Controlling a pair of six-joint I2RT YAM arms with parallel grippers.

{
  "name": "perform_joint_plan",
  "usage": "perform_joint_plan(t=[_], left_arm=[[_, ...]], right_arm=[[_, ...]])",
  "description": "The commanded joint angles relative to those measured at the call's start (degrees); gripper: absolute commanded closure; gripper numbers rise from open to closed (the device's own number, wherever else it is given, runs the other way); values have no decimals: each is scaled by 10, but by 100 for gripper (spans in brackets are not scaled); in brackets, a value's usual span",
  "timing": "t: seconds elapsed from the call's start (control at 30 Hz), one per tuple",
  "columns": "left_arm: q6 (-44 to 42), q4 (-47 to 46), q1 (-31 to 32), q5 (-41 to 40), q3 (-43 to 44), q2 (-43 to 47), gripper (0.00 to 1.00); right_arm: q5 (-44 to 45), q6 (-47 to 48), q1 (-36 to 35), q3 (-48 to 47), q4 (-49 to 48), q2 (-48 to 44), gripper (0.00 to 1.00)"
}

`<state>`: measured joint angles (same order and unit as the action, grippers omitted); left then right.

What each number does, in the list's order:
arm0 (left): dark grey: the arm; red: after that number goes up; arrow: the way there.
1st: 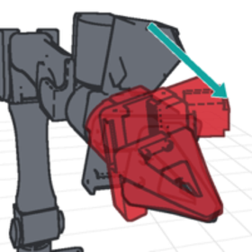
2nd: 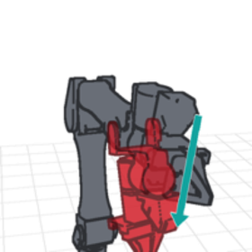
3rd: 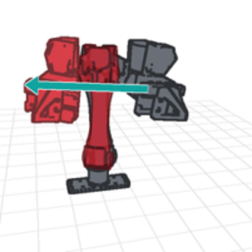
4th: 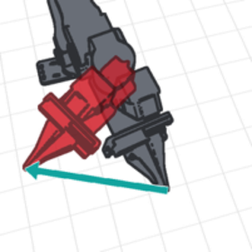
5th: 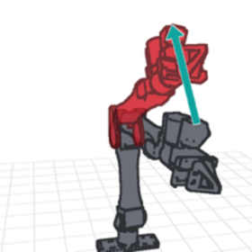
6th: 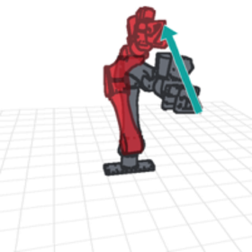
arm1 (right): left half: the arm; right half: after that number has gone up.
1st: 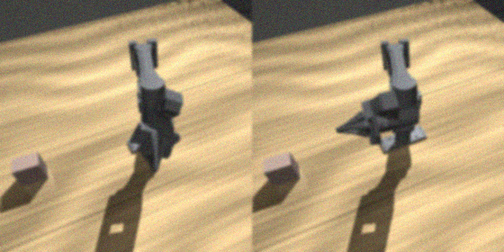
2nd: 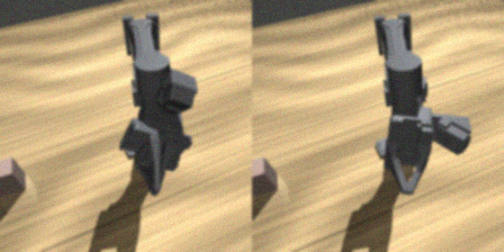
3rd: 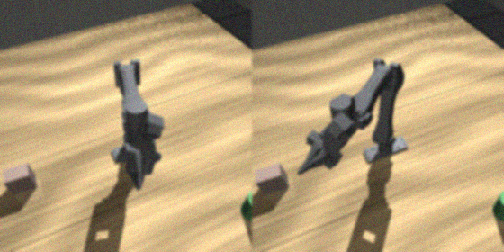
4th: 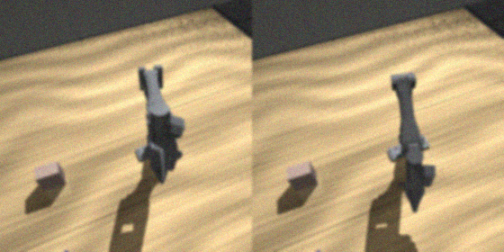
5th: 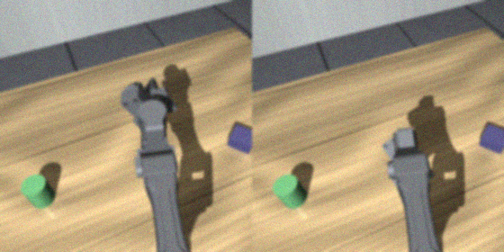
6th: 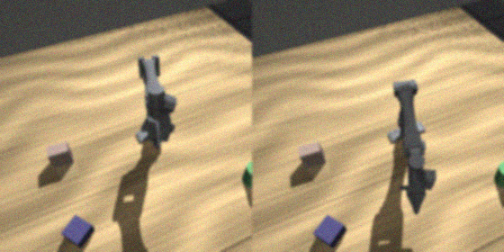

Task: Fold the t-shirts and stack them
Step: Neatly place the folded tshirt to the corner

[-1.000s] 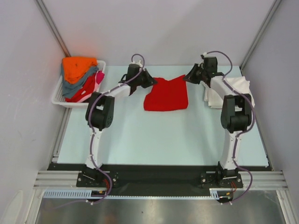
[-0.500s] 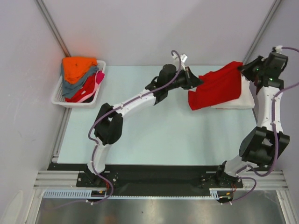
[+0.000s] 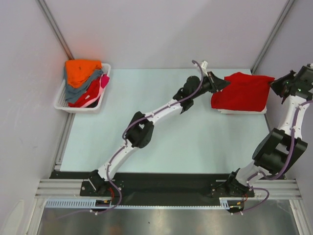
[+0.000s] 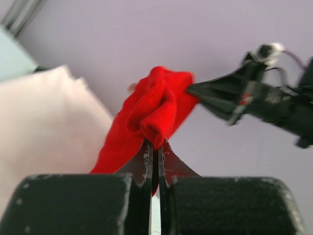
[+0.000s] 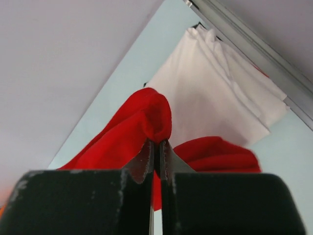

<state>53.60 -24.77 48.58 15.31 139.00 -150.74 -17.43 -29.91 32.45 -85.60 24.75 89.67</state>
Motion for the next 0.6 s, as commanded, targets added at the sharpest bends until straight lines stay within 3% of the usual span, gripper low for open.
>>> perform_joint_plan(t=[0.0,0.2,0.5,0.53,0.57], left_arm=[[45,-99,0,-54,14,-40,100],[63,-129,1,-111,48,-86,100],[25,-126,1,-240,74,-107,98],[19,-133,1,-252,74,-112,96],[-1,-136,-1,-280,76,-117,72]], right_arm=[[-5,5,-1,-33,-20,42,100],[-3,-3,-1,-69,-37,107,100],[8,-13,-9,-121,-82,204,100],[10,-9,-12,-131,-87,216,100],[19,-8,-15,-142,-94,232,98]])
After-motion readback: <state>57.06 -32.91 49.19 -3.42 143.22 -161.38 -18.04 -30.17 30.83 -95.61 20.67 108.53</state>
